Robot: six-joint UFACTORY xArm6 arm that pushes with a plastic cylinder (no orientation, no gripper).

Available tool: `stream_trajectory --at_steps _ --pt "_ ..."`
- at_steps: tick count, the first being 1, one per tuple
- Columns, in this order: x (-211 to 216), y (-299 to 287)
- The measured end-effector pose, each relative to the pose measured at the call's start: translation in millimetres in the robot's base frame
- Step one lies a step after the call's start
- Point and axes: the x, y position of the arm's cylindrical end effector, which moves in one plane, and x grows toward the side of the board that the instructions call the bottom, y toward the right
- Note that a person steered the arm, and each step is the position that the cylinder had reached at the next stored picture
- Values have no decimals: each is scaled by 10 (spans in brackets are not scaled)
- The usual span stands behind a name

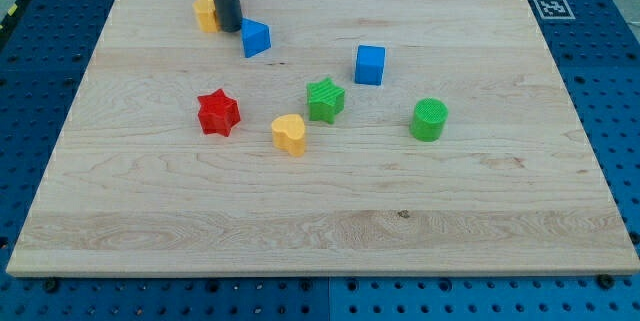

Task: Point your arm to the red circle

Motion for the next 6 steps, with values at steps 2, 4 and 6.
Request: stream_trajectory --at_steps 2,4,6 --pt "365 415" --pt "644 504" --pt "470 -700"
